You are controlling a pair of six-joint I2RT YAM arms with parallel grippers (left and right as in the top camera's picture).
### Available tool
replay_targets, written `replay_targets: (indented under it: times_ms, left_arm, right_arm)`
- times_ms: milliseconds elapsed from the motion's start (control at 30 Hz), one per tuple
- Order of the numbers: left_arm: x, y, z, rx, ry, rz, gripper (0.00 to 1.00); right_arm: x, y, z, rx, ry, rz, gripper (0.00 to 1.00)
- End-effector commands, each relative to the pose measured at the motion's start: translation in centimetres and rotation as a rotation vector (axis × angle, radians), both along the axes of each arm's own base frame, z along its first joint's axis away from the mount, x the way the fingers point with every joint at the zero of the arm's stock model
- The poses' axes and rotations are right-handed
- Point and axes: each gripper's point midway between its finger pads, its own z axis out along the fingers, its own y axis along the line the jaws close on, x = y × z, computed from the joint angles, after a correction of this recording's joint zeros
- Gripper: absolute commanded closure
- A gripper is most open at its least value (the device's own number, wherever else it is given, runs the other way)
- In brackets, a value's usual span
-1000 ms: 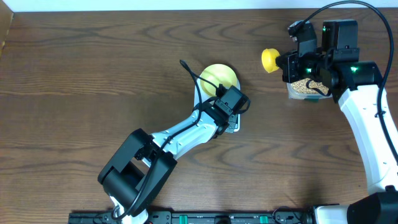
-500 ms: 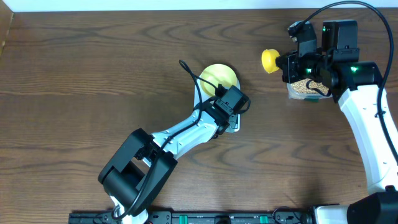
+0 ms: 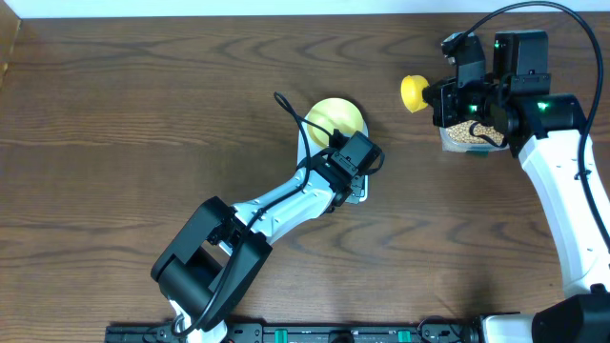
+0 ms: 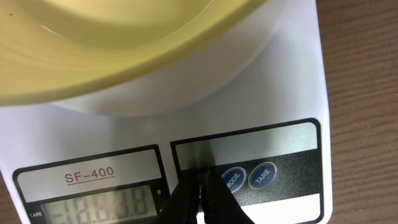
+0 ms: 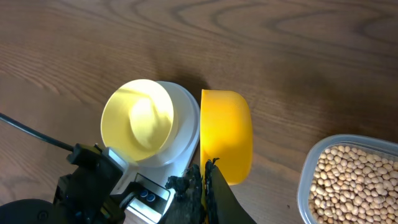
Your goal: Scoop item into bowl and weigh 50g on scale
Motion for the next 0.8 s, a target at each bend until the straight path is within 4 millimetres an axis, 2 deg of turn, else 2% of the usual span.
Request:
replay_targets:
  times_ms: [0,367,767]
  left_arm:
    - [-1.7,1.4,-3.9,0.068,0.095,-0.001,0.92]
    - [-1.8,1.5,-4.3,0.073,0.1,0.0,0.92]
    - [-1.6,2.7,-3.2,0.104,0.076,0.077,0.92]
  right_arm:
    - [0.3,-0.1,0.8,-0.004,-0.026,0.006,0.99]
    - [0.3,-0.1,0.8,-0.004,-0.025,0.006,0.99]
    - [0.3,-0.2,0.8,-0.006,-0.026,0.004,0.99]
